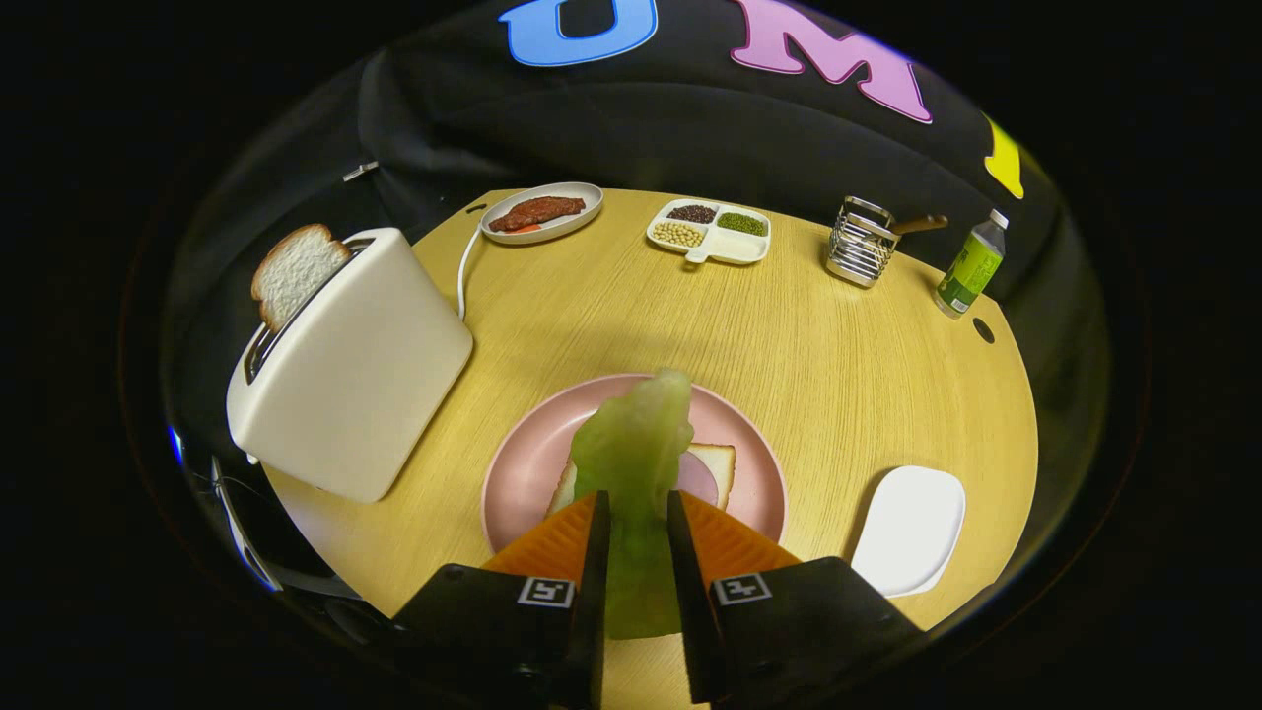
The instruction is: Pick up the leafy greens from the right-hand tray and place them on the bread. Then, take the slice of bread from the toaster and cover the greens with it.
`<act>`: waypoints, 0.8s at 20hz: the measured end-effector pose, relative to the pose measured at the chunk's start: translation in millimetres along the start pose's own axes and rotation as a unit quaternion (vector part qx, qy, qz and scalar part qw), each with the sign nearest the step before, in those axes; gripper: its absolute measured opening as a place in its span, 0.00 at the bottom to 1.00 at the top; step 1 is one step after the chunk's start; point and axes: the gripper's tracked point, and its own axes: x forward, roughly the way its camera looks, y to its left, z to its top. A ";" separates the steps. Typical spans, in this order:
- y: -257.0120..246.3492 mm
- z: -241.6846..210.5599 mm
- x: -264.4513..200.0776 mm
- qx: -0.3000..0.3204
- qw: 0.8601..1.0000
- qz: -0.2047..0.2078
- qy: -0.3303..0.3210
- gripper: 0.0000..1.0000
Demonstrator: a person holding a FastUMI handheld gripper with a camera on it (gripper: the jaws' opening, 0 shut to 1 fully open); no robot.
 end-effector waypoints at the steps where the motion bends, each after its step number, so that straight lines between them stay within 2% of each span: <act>1: 1.6 0.0 0.7 0.000 1.000 0.002 0.001 0.38; 3: 9.8 0.6 -0.5 -0.003 1.000 0.010 0.002 0.47; 4: 12.7 -0.2 -1.1 -0.007 1.000 0.010 0.002 0.61; 7: 19.4 -1.9 -1.0 -0.015 1.000 0.012 0.004 0.71; 10: 19.8 1.1 -4.7 -0.015 1.000 0.009 -0.003 0.72; 11: 19.0 5.1 -7.1 -0.015 1.000 0.008 -0.009 0.76; 12: 17.8 9.7 -10.7 -0.014 1.000 0.005 -0.017 0.87; 14: 17.6 20.6 -20.6 -0.010 0.999 0.002 -0.034 1.00; 16: 21.5 35.1 -34.7 -0.004 0.998 0.004 -0.056 0.99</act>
